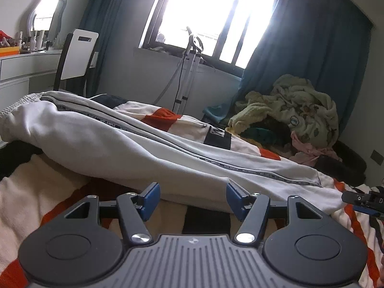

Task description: Fold clothes

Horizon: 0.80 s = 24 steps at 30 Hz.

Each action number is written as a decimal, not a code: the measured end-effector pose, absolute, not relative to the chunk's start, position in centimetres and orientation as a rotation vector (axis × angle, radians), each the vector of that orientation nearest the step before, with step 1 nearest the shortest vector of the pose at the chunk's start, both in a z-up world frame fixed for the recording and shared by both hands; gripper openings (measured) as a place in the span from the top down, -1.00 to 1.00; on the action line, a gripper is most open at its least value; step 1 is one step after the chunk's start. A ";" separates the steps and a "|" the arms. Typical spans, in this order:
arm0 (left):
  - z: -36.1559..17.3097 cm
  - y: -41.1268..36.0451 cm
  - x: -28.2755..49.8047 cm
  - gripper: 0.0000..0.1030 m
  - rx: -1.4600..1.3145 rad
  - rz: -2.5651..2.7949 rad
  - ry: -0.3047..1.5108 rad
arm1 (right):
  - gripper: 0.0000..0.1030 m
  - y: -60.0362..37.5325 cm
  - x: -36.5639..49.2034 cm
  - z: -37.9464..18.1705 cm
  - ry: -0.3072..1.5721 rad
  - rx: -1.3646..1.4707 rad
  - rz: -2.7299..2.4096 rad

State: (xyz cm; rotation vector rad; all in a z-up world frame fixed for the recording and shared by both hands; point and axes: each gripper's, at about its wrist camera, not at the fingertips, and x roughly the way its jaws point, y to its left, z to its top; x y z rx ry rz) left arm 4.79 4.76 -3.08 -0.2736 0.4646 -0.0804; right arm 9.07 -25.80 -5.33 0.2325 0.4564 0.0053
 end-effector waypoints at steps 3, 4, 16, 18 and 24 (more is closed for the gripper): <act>-3.2 5.2 4.9 -0.26 -0.285 -0.080 0.473 | -0.23 -25.7 9.0 -5.3 0.457 0.208 -0.009; -3.2 5.4 5.0 -0.28 -0.290 -0.077 0.476 | -0.23 -25.7 9.1 -5.4 0.461 0.203 -0.014; -4.5 17.8 10.6 -0.76 -0.618 -0.023 0.650 | -0.40 -33.4 15.1 -9.6 0.663 0.690 -0.030; -5.6 20.7 11.7 -0.78 -0.690 0.019 0.663 | -0.66 -35.4 16.7 -11.4 0.701 0.816 -0.045; -10.1 28.8 14.3 -0.77 -0.920 0.193 0.607 | -0.66 -41.8 18.8 -18.2 0.706 1.229 -0.140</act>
